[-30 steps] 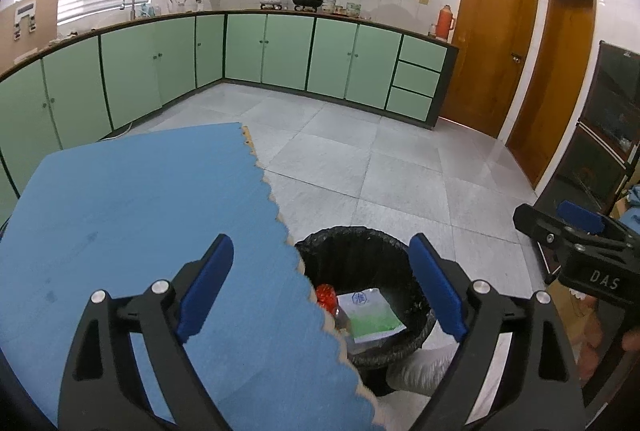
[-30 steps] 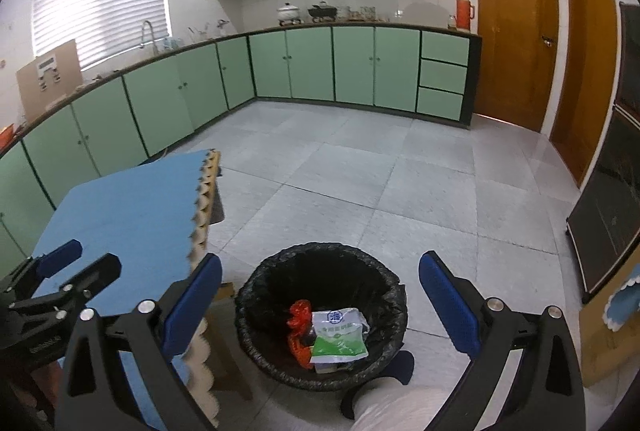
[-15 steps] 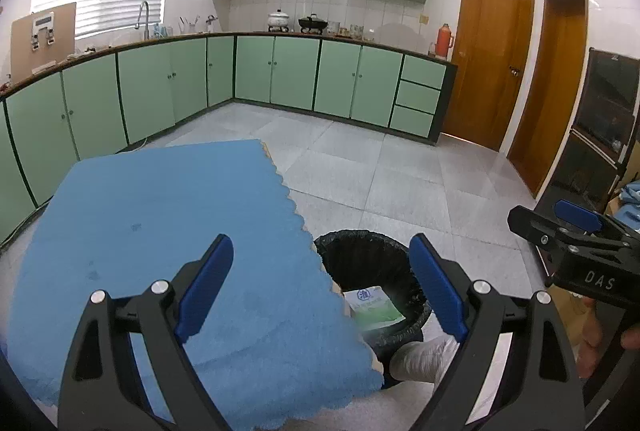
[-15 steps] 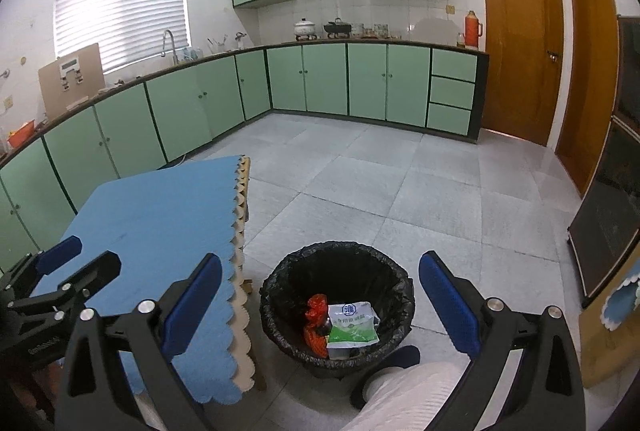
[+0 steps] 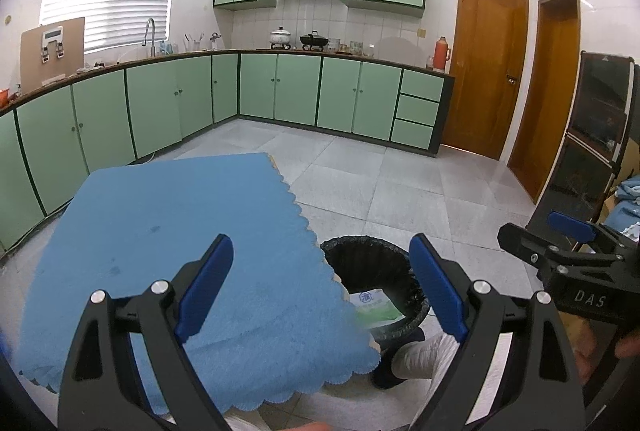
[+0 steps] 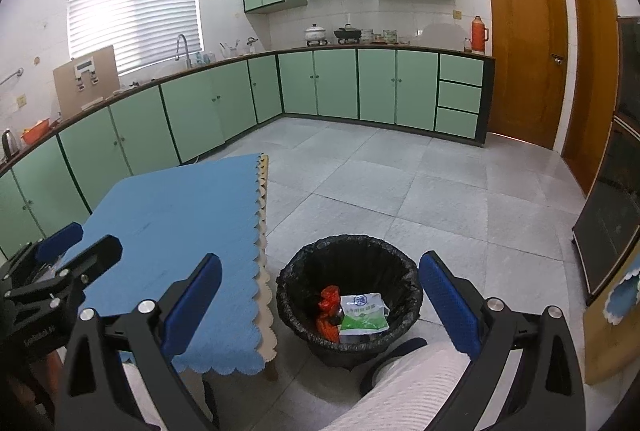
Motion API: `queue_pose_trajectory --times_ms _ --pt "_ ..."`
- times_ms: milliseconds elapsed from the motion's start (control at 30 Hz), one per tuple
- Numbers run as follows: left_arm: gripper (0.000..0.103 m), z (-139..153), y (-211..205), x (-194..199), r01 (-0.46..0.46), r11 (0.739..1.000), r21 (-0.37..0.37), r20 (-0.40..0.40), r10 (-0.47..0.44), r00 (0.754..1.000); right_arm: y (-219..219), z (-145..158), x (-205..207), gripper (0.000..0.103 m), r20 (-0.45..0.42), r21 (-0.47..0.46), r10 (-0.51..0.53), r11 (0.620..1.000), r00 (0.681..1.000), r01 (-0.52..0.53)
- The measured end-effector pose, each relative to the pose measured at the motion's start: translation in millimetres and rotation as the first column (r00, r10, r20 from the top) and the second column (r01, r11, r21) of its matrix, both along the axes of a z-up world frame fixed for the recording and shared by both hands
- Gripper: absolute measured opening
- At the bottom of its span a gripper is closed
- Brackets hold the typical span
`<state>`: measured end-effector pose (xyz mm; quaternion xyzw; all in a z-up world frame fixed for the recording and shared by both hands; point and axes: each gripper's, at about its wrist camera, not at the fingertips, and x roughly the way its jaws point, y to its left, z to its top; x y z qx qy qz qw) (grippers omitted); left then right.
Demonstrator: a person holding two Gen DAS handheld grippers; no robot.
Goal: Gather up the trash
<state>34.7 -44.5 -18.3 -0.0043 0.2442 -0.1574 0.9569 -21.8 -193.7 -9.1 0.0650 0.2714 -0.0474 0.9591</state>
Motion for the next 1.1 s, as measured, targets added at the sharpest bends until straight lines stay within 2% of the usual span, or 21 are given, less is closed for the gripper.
queue_pose_trajectory --times_ms 300,1100 --pt "0.087 -0.1 7.4 -13.2 -0.009 1.0 -0.002 0.017 0.009 1.0 3.9 2.7 -12.6 0.097 0.018 -0.001 0.015 1.0 1.0 -0.015" --pt "0.087 -2.9 9.1 -15.7 -0.015 1.0 0.008 0.018 0.015 1.0 9.7 -1.1 -9.0 0.097 0.02 -0.007 0.03 1.0 0.999 -0.03"
